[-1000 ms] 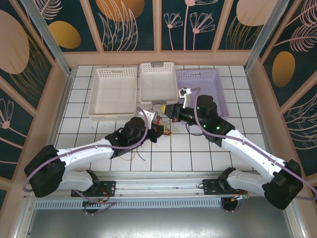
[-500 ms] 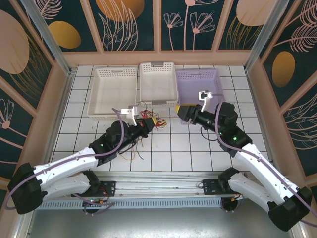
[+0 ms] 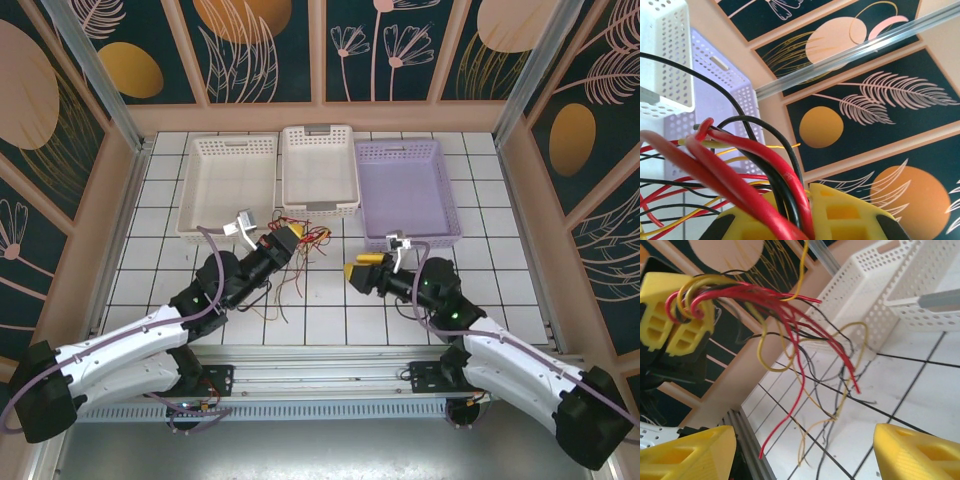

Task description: Untangle the cables

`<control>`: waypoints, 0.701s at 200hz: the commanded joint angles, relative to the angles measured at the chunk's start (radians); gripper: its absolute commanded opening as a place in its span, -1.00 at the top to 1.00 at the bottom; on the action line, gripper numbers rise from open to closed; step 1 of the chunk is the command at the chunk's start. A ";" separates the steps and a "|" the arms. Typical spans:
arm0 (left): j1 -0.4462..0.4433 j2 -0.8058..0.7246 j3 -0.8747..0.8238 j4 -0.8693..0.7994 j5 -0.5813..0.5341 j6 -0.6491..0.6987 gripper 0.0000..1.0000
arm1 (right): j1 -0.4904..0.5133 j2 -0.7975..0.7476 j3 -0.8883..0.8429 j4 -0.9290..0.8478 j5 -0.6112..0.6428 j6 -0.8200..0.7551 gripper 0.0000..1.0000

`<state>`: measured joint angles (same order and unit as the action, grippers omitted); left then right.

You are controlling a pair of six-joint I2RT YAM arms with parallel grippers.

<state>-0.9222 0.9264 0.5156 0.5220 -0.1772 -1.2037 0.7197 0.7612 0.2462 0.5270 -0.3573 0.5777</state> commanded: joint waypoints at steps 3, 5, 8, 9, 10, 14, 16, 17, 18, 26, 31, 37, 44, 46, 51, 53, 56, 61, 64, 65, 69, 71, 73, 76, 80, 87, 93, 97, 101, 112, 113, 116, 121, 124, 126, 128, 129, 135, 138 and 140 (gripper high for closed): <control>-0.005 0.003 -0.010 0.093 0.021 -0.076 1.00 | 0.082 0.053 0.003 0.259 0.147 -0.064 -0.48; -0.005 0.003 -0.009 0.091 0.021 -0.079 1.00 | 0.088 0.060 0.006 0.262 0.156 -0.069 -0.48; -0.005 0.003 -0.010 0.091 0.021 -0.081 1.00 | 0.097 0.072 0.011 0.265 0.171 -0.080 -0.48; -0.005 0.003 -0.010 0.091 0.021 -0.081 1.00 | 0.100 0.076 0.012 0.266 0.177 -0.082 -0.48; -0.005 0.003 -0.009 0.093 0.020 -0.083 1.00 | 0.103 0.081 0.013 0.268 0.182 -0.085 -0.48; -0.005 0.005 -0.011 0.098 0.022 -0.087 1.00 | 0.113 0.098 0.020 0.273 0.204 -0.098 -0.48; -0.005 0.005 -0.010 0.101 0.024 -0.088 1.00 | 0.119 0.104 0.024 0.274 0.214 -0.105 -0.48; -0.005 0.005 -0.011 0.102 0.025 -0.088 1.00 | 0.121 0.108 0.025 0.276 0.219 -0.107 -0.48; -0.004 0.006 -0.011 0.103 0.026 -0.089 1.00 | 0.123 0.114 0.027 0.277 0.223 -0.110 -0.48; -0.005 0.006 -0.009 0.103 0.028 -0.092 1.00 | 0.136 0.147 0.039 0.290 0.257 -0.133 -0.48; -0.005 0.008 -0.009 0.104 0.031 -0.095 1.00 | 0.143 0.166 0.047 0.297 0.279 -0.143 -0.47; -0.005 0.009 -0.009 0.108 0.035 -0.100 1.00 | 0.147 0.190 0.058 0.301 0.299 -0.154 -0.47; -0.004 0.009 -0.011 0.111 0.039 -0.106 1.00 | 0.149 0.217 0.071 0.307 0.317 -0.166 -0.46; -0.005 0.009 -0.010 0.111 0.039 -0.107 1.00 | 0.149 0.225 0.074 0.309 0.321 -0.169 -0.46; -0.005 0.010 -0.013 0.116 0.041 -0.112 1.00 | 0.150 0.245 0.083 0.313 0.328 -0.181 -0.46; -0.005 0.009 -0.015 0.118 0.042 -0.113 1.00 | 0.151 0.252 0.087 0.313 0.330 -0.186 -0.45; -0.004 0.008 -0.016 0.121 0.045 -0.116 1.00 | 0.152 0.268 0.093 0.315 0.337 -0.192 -0.45; -0.005 0.008 -0.018 0.124 0.046 -0.118 1.00 | 0.153 0.285 0.103 0.320 0.346 -0.202 -0.44; -0.005 0.007 -0.018 0.124 0.048 -0.120 1.00 | 0.154 0.295 0.107 0.323 0.352 -0.208 -0.44; -0.005 0.007 -0.019 0.124 0.048 -0.119 1.00 | 0.155 0.299 0.108 0.325 0.353 -0.210 -0.44; -0.005 0.006 -0.018 0.125 0.051 -0.121 1.00 | 0.155 0.310 0.114 0.332 0.358 -0.219 -0.43; -0.006 0.006 -0.019 0.126 0.051 -0.122 1.00 | 0.157 0.317 0.116 0.334 0.361 -0.223 -0.43; -0.005 0.006 -0.020 0.127 0.053 -0.123 1.00 | 0.156 0.323 0.119 0.336 0.365 -0.228 -0.43; -0.004 0.005 -0.021 0.129 0.054 -0.124 1.00 | 0.157 0.331 0.123 0.337 0.368 -0.235 -0.42; -0.005 0.006 -0.022 0.130 0.057 -0.123 1.00 | 0.156 0.342 0.131 0.339 0.368 -0.244 -0.42; -0.004 0.002 -0.022 0.126 0.058 -0.124 1.00 | 0.159 0.361 0.141 0.342 0.394 -0.260 -0.40; -0.005 -0.001 -0.022 0.124 0.058 -0.126 1.00 | 0.158 0.374 0.148 0.346 0.408 -0.272 -0.39; -0.006 -0.003 -0.024 0.125 0.059 -0.126 1.00 | 0.159 0.385 0.152 0.348 0.415 -0.279 -0.38; -0.004 -0.006 -0.027 0.124 0.060 -0.128 1.00 | 0.158 0.393 0.155 0.352 0.423 -0.286 -0.37; -0.005 -0.011 -0.034 0.127 0.060 -0.136 1.00 | 0.158 0.420 0.165 0.363 0.434 -0.301 -0.34; -0.005 -0.012 -0.035 0.127 0.060 -0.137 1.00 | 0.158 0.423 0.165 0.364 0.435 -0.303 -0.33; -0.005 -0.013 -0.036 0.129 0.061 -0.138 1.00 | 0.158 0.430 0.167 0.368 0.435 -0.307 -0.32; -0.004 -0.016 -0.040 0.130 0.063 -0.141 1.00 | 0.158 0.443 0.170 0.374 0.438 -0.313 -0.30; -0.005 -0.017 -0.040 0.130 0.064 -0.143 1.00 | 0.158 0.450 0.172 0.378 0.440 -0.316 -0.29; -0.005 -0.019 -0.040 0.130 0.063 -0.142 1.00 | 0.159 0.455 0.174 0.379 0.444 -0.317 -0.28; -0.006 -0.020 -0.041 0.129 0.064 -0.143 1.00 | 0.159 0.459 0.175 0.379 0.447 -0.320 -0.26; -0.006 -0.020 -0.041 0.129 0.065 -0.143 1.00 | 0.158 0.461 0.176 0.380 0.448 -0.321 -0.26; -0.006 -0.024 -0.042 0.125 0.065 -0.144 1.00 | 0.158 0.473 0.180 0.385 0.460 -0.324 -0.22; -0.005 -0.026 -0.042 0.124 0.066 -0.145 1.00 | 0.158 0.479 0.180 0.389 0.465 -0.327 -0.19; -0.005 -0.028 -0.042 0.124 0.068 -0.145 1.00 | 0.158 0.483 0.181 0.392 0.468 -0.327 -0.17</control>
<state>-0.9222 0.9287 0.4835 0.5838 -0.1310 -1.3201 0.8715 1.2041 0.3912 0.8398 0.0437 0.3077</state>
